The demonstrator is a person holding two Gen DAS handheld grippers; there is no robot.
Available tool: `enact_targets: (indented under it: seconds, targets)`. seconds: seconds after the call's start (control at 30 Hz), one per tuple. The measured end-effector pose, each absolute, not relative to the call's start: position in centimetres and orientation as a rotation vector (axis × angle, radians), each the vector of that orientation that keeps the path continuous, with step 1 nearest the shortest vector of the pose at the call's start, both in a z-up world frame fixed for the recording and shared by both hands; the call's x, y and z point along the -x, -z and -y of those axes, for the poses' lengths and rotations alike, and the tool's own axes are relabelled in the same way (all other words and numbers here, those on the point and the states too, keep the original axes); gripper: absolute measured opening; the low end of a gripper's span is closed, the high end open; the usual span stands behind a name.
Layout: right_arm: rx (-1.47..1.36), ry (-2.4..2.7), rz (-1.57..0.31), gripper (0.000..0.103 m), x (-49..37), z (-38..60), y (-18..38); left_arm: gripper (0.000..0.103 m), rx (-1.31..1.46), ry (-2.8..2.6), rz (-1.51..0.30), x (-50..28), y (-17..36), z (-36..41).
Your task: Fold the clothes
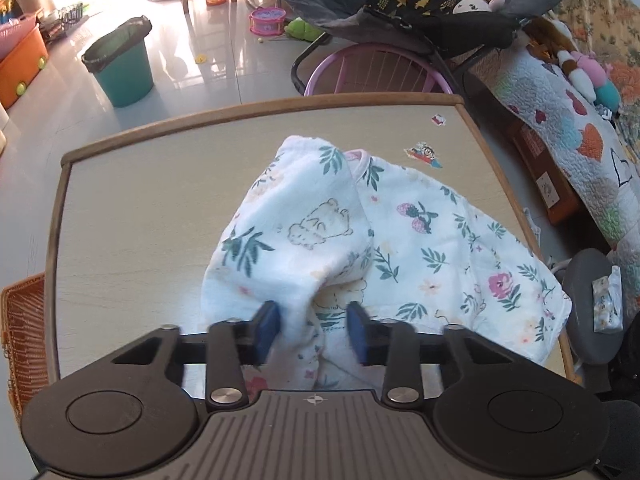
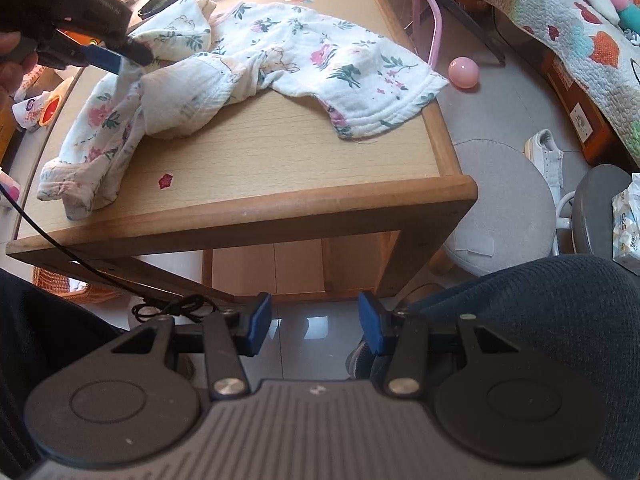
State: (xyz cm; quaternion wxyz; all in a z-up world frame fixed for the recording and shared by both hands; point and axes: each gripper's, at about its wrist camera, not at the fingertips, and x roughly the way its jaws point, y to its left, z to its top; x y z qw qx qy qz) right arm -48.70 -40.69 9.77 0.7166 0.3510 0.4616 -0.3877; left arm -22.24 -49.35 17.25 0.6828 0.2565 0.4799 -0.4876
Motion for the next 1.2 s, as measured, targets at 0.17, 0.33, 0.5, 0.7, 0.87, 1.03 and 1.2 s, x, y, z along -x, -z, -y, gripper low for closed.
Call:
enact_targets:
  seconds: [0.17,0.33,0.5,0.7,0.87,1.03,1.2]
  targets:
    - [-0.763,0.862,-1.047,0.048,48.4,40.7,-9.6,0.009,-0.521,1.08,-1.096,20.9,-16.8,48.6]
    - [-0.756,0.866,-1.06,0.048,48.2,40.7,-9.5,0.006,-0.405,1.05,-1.106,19.0,-17.1,47.6]
    - [-0.746,0.869,-1.072,0.048,48.1,40.6,-9.4,0.006,-0.289,0.994,-1.116,16.3,-17.8,46.1]
    - [-0.733,0.871,-1.087,0.048,47.8,40.5,-9.3,0.005,-0.216,0.914,-1.115,13.0,-18.1,44.1]
    - [-0.723,0.873,-1.099,0.048,47.5,40.5,-9.2,0.005,-0.185,0.835,-1.115,10.1,-17.8,42.2]
    - [-0.717,0.875,-1.107,0.048,47.3,40.5,-9.1,0.006,-0.186,0.798,-1.134,8.1,-16.8,40.5]
    - [-0.71,0.877,-1.114,0.048,47.1,40.4,-9.1,0.015,-0.127,0.875,-1.18,9.0,-16.3,39.0]
